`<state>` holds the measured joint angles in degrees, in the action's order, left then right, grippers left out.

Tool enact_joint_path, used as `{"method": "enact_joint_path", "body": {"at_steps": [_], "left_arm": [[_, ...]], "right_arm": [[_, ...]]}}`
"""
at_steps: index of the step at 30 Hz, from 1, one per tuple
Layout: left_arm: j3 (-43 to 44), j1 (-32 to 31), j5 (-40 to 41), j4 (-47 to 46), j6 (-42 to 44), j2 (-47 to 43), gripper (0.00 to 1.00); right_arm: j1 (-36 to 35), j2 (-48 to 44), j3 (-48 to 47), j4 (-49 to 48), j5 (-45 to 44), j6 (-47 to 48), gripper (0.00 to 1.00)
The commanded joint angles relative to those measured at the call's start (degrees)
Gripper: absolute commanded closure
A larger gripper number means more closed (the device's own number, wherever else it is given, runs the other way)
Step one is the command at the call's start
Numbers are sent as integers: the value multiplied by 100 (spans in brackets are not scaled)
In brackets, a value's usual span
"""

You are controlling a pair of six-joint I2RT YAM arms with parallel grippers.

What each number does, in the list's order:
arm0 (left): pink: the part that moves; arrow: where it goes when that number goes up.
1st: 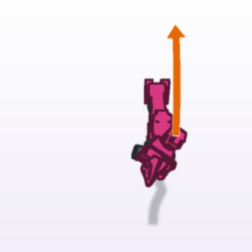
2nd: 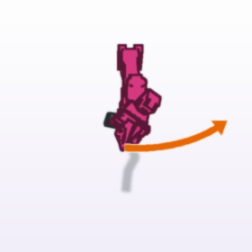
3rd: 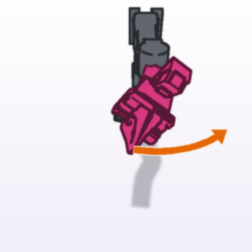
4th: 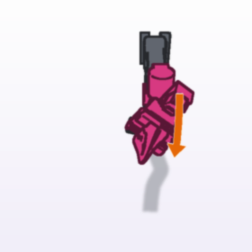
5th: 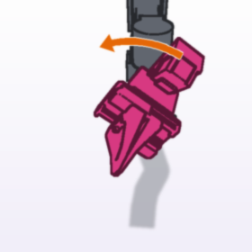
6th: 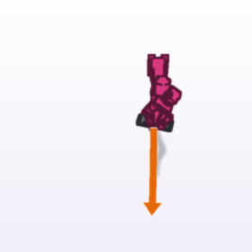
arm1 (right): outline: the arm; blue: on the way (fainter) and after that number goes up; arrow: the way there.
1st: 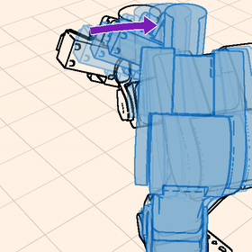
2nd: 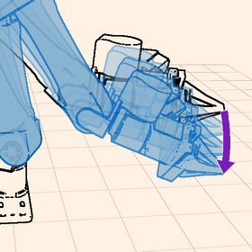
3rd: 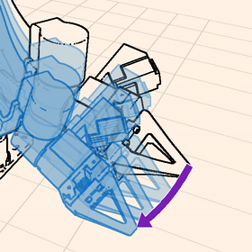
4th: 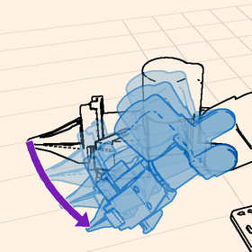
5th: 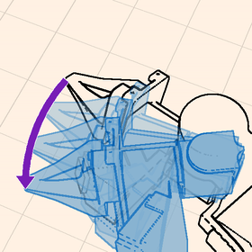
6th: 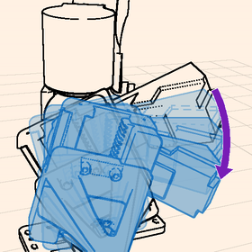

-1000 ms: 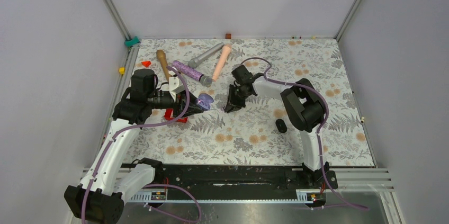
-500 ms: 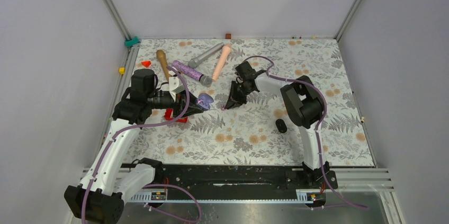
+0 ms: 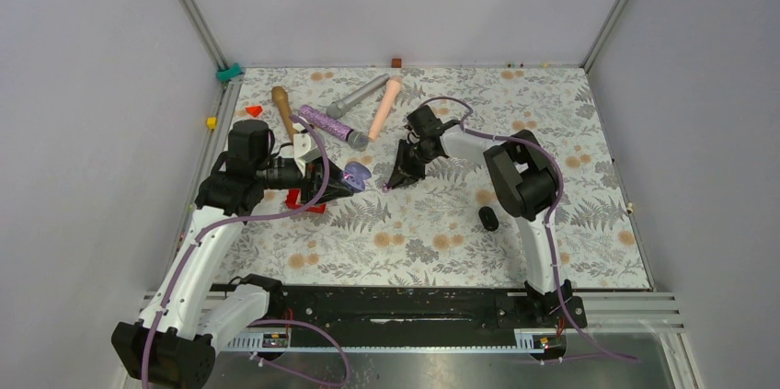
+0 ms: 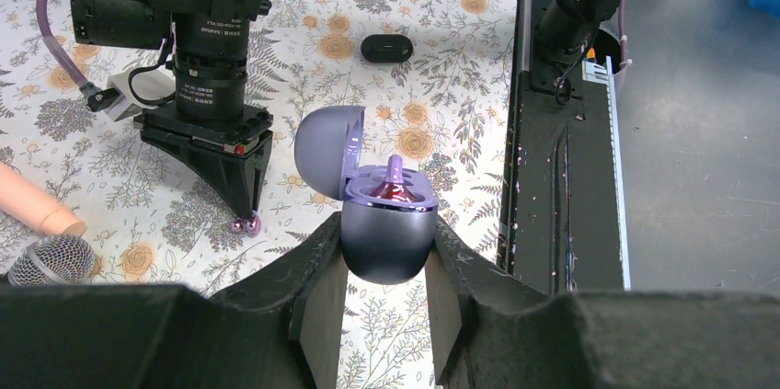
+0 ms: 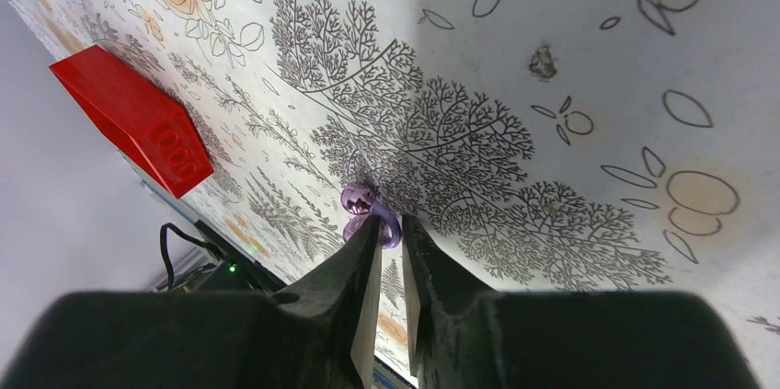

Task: Insert the wireless bluetooth earbuds into the charging case
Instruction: Pick up the earbud from the center of the board.

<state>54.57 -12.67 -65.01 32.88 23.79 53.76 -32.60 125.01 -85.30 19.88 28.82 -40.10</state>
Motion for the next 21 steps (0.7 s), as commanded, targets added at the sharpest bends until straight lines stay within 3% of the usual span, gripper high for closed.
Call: {"method": "enact_joint_path", "body": {"at_steps": [1, 8, 15, 21], "left_arm": [[-34, 27, -247, -246, 120, -54, 81], [-34, 27, -256, -248, 117, -50, 81], [-28, 27, -256, -244, 109, -50, 81], [-21, 27, -229, -243, 108, -43, 81]], "right_arm": [[-10, 203, -180, -48, 242, 4, 79], [-2, 250, -28, -667, 871, -234, 97], [96, -88, 1, -738, 848, -121, 98], [323, -1036, 96, -508, 308, 554, 98]]}}
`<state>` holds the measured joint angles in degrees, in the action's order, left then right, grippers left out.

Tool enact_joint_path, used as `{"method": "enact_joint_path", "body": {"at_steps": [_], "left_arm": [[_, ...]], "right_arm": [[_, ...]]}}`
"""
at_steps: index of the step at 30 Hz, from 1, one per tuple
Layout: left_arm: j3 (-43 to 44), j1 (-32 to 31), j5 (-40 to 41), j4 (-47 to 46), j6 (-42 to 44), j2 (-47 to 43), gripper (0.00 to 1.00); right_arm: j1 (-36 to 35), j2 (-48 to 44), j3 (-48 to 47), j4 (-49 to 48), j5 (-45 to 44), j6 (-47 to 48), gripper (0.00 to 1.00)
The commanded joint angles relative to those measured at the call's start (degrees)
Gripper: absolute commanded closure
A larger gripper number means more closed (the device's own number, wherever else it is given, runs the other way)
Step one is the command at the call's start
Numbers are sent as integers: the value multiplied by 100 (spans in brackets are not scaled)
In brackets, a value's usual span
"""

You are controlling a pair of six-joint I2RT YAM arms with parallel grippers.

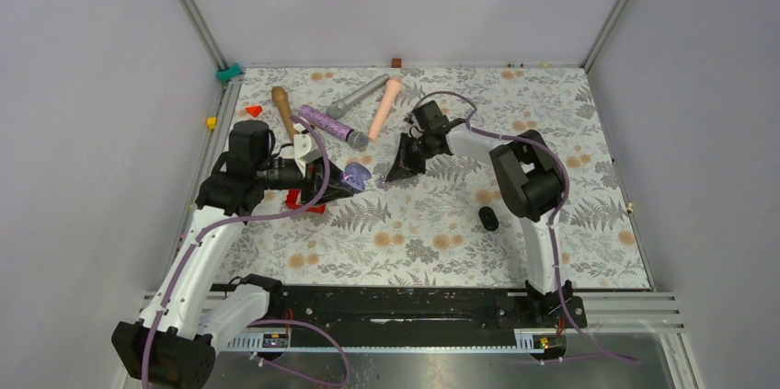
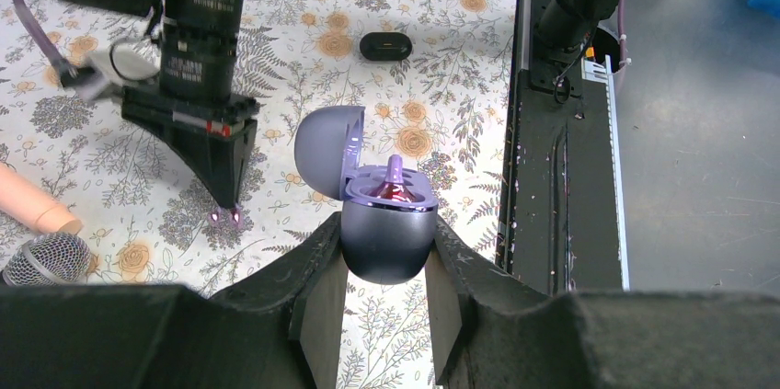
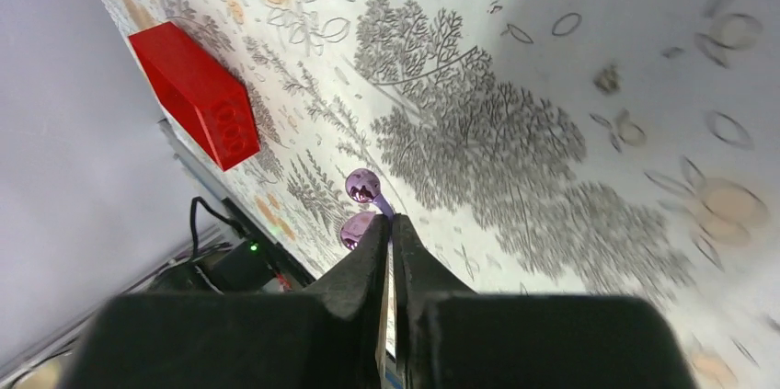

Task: Insert the wireless bluetooth earbuds into the charging case
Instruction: Pick up the earbud from the center of the board, then place the earbud in the charging case.

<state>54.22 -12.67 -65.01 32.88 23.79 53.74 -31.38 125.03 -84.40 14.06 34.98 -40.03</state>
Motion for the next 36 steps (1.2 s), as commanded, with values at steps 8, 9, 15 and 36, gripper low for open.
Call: {"method": "enact_joint_path", "body": {"at_steps": [8, 9, 15, 36], "left_arm": [[17, 27, -223, -246, 100, -21, 81], [26, 27, -211, -247, 93, -12, 81], [22, 28, -229, -342, -36, 77, 80], [141, -111, -814, -516, -428, 675, 79]], "right_arm": [[281, -2143, -50, 633, -1064, 1595, 97], [281, -2279, -62, 701, -1152, 1703, 97], [279, -3250, 1, 910, -1725, 2432, 96], [-682, -5655, 247, 1176, -1860, 4411, 93]]}}
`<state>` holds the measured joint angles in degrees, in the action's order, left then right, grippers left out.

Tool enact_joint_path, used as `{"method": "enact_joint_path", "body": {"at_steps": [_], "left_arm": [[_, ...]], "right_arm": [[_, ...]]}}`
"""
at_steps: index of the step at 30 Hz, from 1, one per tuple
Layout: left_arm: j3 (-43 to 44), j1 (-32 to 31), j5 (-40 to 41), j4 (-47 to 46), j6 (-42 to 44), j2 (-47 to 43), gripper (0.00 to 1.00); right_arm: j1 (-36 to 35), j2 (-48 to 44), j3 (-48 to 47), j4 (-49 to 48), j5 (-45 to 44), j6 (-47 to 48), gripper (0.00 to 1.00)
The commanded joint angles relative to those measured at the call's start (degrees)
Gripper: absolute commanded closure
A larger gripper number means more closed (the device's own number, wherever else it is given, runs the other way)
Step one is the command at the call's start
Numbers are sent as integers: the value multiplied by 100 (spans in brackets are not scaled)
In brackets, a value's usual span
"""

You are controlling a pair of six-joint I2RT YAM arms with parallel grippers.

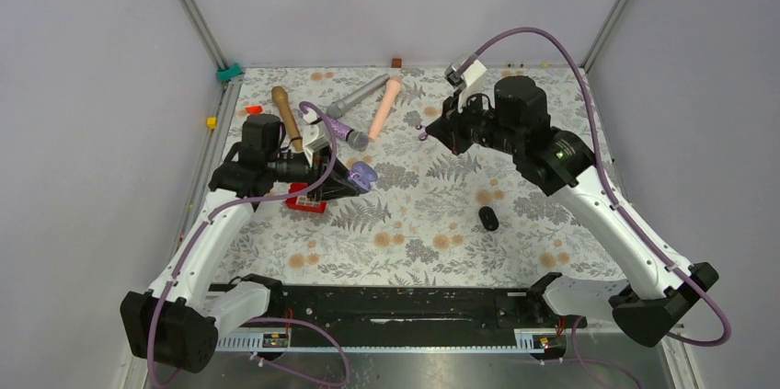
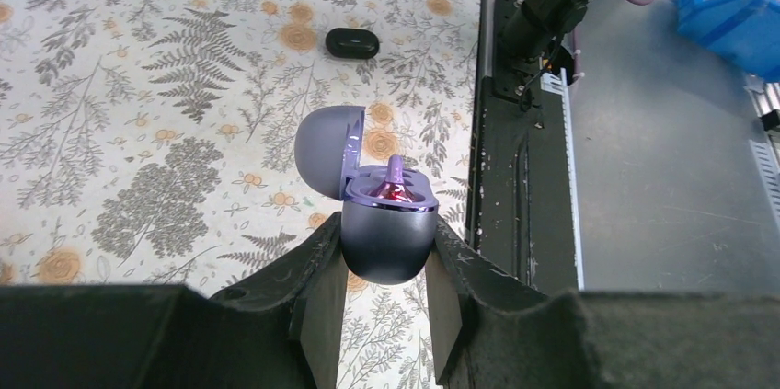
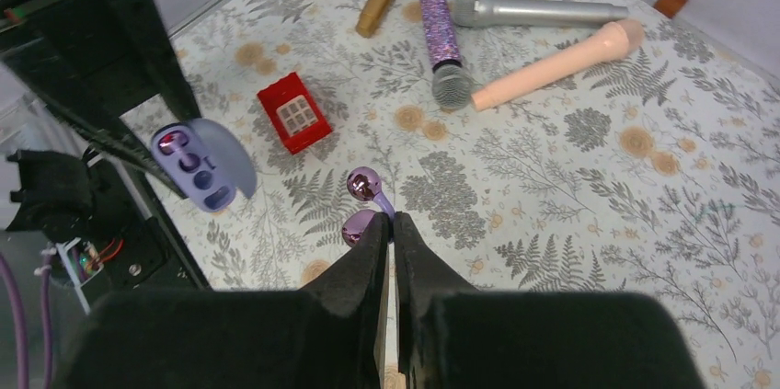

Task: Insert the wireless bluetooth earbuds into the charging case
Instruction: Place the earbud in the charging case.

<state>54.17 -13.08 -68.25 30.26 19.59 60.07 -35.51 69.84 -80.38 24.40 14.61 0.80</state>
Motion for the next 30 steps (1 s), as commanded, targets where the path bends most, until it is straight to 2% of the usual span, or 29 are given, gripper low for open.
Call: {"method": "enact_joint_path", "body": {"at_steps": [1, 6, 20, 30], "left_arm": [[132, -100, -501, -257, -13, 67, 79], [112, -151, -553, -270, -58, 255, 79], [37, -164, -459, -266, -5, 276, 78], [32, -168, -379, -268, 11, 279, 78]], "right_arm": [[-390, -118, -221, 212, 266, 332, 93], [-841, 99, -570, 648, 598, 382, 92], [-1540, 583, -563, 734, 416, 466, 91], [-1652, 590, -505, 676, 212, 389, 92]]}}
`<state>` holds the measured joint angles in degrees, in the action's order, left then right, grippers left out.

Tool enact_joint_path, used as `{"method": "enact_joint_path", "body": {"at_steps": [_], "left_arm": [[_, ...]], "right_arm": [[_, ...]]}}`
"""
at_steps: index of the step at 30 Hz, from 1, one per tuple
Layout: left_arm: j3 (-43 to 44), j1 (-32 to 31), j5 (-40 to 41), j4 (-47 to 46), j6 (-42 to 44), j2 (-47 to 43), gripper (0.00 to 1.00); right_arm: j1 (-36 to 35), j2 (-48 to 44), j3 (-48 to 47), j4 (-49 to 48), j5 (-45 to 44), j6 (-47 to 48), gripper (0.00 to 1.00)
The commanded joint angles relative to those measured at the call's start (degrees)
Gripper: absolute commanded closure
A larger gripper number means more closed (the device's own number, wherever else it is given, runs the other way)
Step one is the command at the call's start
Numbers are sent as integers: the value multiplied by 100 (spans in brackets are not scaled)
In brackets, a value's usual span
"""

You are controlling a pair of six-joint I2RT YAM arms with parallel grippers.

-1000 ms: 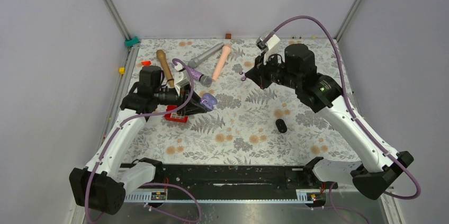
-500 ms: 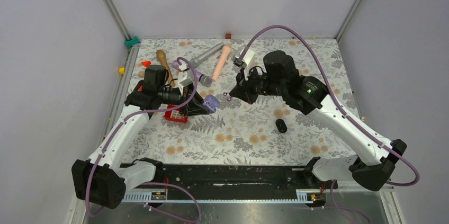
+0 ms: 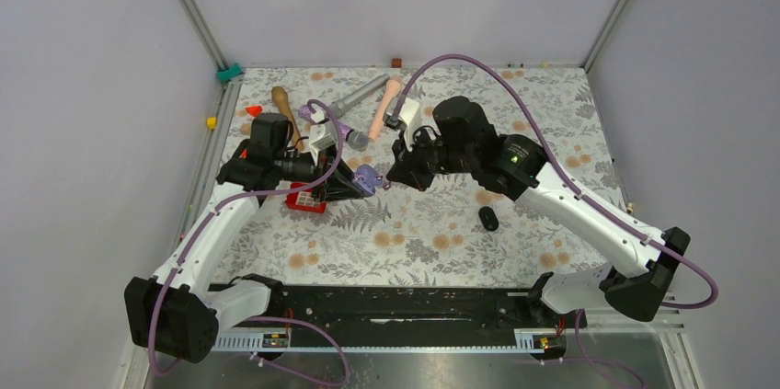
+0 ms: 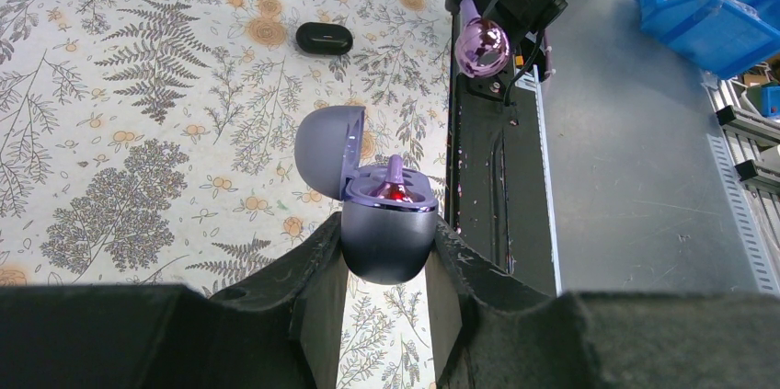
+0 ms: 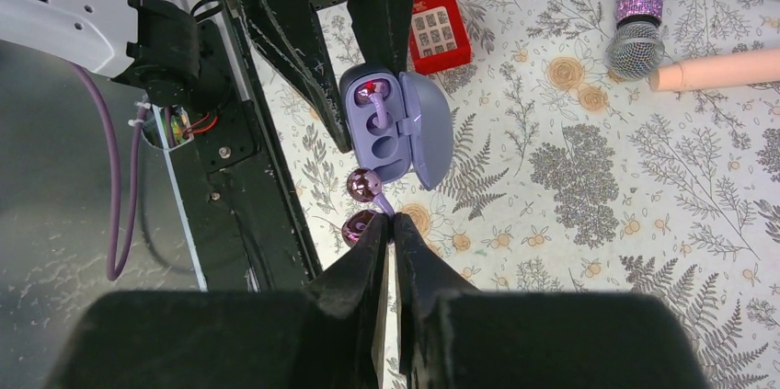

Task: Insert the wireless bluetooth earbuds into the charging case
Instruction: Place the earbud in the charging case.

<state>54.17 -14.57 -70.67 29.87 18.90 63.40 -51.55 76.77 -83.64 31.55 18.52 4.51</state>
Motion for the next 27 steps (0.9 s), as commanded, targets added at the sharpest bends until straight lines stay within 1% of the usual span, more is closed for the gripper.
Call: {"method": "enact_joint_path", "body": {"at_steps": [1, 9, 15, 27], "left_arm": [[32, -20, -131, -225, 84, -67, 78], [-3, -20, -71, -223, 123, -64, 78], [-12, -16, -19, -229, 133, -81, 78], [-17, -11, -64, -227, 114, -49, 78]], "right_arm": [[-48, -114, -161, -61, -194, 3, 92], [-48, -67, -57, -197, -299, -139, 92], [-48, -44, -7, -296, -554, -176, 92], [-158, 36, 186, -553, -665, -302, 91]]}}
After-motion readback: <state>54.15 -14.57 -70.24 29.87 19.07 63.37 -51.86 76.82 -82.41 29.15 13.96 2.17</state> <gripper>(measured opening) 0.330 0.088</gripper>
